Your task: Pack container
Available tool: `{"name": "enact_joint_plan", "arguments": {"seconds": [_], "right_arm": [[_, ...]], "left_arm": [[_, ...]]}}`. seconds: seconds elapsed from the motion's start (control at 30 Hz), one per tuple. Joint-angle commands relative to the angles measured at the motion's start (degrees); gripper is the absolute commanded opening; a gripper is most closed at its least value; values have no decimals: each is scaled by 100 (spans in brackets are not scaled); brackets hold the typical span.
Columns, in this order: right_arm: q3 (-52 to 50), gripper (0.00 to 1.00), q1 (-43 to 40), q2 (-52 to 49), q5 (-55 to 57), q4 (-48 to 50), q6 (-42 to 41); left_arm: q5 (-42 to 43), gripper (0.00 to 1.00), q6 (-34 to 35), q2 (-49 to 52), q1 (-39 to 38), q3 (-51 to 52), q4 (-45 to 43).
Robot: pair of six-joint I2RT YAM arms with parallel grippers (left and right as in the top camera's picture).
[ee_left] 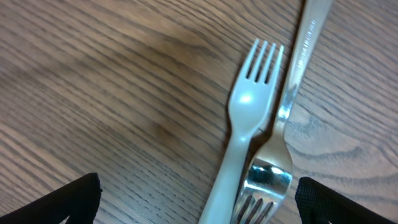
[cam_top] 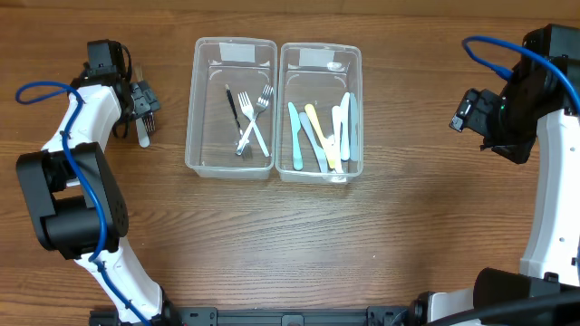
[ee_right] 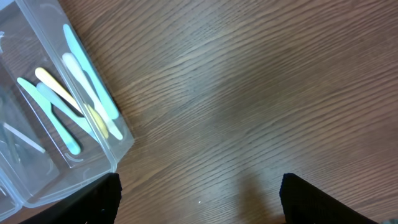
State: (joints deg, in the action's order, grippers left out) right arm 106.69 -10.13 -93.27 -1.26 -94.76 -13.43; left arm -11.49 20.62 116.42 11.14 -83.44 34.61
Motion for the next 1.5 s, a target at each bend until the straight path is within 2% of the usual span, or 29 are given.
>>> {"name": "enact_joint_plan", "arguments": {"seconds": [0.0, 0.27, 1.1, 1.3, 1.47], "right_arm": [[13, 84, -2, 59, 11, -13, 46], [13, 84, -2, 59, 9, -13, 129], [13, 84, -2, 59, 11, -4, 138], [13, 84, -2, 59, 11, -4, 151], [13, 84, -2, 59, 9, -9, 151]], "left_arm": [[-227, 100, 280, 96, 26, 2, -109], [-404, 100, 538, 101, 101, 2, -216], [-358, 100, 533, 601, 170, 2, -245], [155, 100, 358, 601, 168, 2, -199], [400, 88, 358, 601, 160, 2, 44]]}}
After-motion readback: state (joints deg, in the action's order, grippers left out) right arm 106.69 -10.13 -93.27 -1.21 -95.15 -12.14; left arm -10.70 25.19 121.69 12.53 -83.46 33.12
